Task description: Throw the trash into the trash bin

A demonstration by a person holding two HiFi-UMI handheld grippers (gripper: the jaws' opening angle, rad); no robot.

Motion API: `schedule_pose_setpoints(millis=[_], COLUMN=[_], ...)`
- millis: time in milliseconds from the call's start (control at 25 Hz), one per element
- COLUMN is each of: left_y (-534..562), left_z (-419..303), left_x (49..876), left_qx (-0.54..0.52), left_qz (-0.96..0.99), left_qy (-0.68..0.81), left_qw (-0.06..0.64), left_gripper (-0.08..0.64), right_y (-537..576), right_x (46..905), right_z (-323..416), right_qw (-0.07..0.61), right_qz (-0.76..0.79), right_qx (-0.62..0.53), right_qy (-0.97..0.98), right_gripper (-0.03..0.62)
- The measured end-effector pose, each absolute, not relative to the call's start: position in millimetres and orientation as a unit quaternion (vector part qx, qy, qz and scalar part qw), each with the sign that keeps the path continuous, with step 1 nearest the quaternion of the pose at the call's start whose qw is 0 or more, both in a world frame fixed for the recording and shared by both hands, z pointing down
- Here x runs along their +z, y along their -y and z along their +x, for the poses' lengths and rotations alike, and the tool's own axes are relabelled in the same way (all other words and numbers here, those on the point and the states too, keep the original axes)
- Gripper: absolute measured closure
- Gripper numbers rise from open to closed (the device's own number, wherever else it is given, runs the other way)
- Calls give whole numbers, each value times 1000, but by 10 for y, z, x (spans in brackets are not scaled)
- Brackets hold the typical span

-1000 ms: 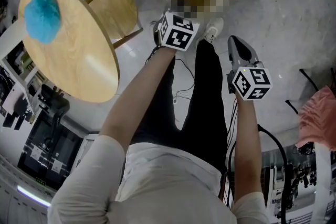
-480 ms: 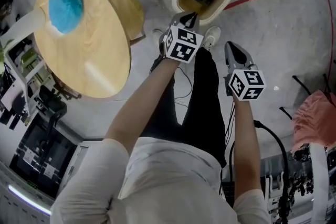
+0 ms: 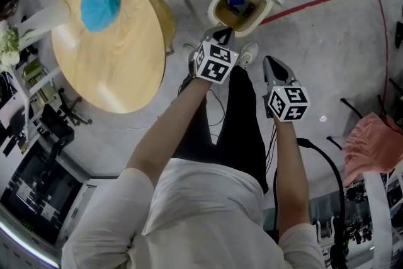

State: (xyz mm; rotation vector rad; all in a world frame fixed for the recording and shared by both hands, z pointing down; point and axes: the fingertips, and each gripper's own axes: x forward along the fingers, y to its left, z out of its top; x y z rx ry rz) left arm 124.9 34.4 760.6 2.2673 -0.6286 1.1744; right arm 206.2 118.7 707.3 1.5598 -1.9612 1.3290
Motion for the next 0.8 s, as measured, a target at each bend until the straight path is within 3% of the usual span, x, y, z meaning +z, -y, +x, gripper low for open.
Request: schedule_pose_setpoints(millis=[800], left_y=[-535], left_z=[1007], left_x=[6562], left_qx=[410], left_qz=[848], left_qy=[220], left_qw=[255], left_gripper=[554], right_y=[-1208], right_x=[6300], right_z=[1817], right_qw=[167], right_qz=[526], right_qx=[426], right_qy=[717], right_gripper=[592])
